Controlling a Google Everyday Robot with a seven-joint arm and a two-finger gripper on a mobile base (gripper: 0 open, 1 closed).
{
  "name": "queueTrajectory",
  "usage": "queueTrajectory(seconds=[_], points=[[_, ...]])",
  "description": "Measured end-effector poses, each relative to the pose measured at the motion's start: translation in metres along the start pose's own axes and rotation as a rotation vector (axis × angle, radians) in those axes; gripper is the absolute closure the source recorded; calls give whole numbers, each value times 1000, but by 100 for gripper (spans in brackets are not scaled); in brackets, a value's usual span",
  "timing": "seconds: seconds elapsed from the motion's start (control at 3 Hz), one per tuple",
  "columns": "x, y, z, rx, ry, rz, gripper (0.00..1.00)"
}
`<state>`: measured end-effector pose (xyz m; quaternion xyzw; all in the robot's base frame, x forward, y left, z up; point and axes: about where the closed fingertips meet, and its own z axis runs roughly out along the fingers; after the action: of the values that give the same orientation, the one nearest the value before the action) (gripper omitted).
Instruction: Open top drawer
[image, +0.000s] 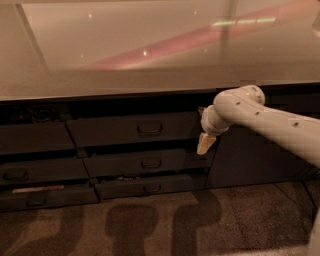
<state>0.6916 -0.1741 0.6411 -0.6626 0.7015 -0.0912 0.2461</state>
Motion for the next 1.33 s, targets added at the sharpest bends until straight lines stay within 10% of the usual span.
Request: queueTrajectory(seconds=[0.33, 1.33], points=[[-1, 7, -5, -44, -128, 10, 0], [-1, 6, 2, -69, -103, -49, 0]])
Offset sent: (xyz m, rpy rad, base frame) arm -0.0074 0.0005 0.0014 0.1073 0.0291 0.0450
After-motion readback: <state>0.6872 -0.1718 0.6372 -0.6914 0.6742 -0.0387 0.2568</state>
